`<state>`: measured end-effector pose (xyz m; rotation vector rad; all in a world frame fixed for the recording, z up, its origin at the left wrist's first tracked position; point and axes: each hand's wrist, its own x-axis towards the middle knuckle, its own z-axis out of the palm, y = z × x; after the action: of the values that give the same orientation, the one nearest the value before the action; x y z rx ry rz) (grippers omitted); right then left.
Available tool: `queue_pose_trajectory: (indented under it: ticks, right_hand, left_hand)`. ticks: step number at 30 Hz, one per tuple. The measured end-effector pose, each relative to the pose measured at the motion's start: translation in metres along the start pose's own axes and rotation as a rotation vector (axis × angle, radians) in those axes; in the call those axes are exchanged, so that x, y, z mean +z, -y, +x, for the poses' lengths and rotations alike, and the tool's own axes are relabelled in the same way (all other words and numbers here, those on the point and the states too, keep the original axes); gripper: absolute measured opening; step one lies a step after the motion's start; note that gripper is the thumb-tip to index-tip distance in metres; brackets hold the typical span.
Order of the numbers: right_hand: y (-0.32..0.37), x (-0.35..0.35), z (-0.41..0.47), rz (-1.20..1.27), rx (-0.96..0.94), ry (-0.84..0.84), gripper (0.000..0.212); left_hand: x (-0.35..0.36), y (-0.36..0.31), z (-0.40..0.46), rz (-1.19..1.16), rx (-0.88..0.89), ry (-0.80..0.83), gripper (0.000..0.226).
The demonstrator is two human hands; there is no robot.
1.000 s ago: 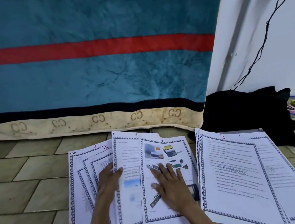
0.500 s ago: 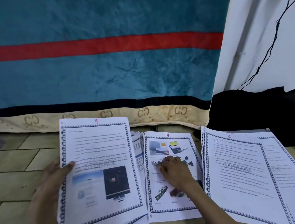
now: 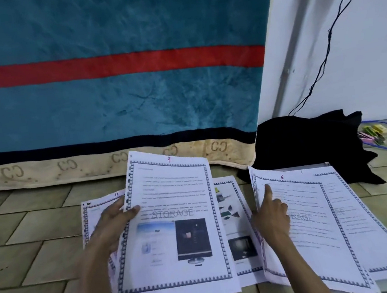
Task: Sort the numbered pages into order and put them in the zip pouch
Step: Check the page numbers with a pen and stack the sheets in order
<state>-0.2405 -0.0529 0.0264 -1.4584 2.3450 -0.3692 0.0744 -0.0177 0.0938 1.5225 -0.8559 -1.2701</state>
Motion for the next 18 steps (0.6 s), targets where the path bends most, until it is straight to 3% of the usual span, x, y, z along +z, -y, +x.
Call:
queue_pose_trajectory:
  ticks: [4, 8, 15, 18]
  right_hand:
    - [-0.023, -0.041, 0.006, 0.538, 0.018, 0.059, 0.068]
    - [-0.054, -0.082, 0.018, 0.691, 0.02, 0.037, 0.067]
    - [-0.066, -0.111, 0.014, 0.5, -0.128, 0.085, 0.05]
    - [-0.05, -0.101, 0.007, 0.355, -0.21, 0.151, 0.054]
  left_hand:
    - [0.055, 0.008, 0.006, 0.034, -0.014, 0.138, 0.026]
    - [0.103, 0.018, 0.012, 0.089, -0.005, 0.212, 0.029]
    - [0.183, 0.046, 0.021, 0.193, 0.008, 0.232, 0.034]
    - [0.205, 0.056, 0.021, 0.216, -0.021, 0.248, 0.035]
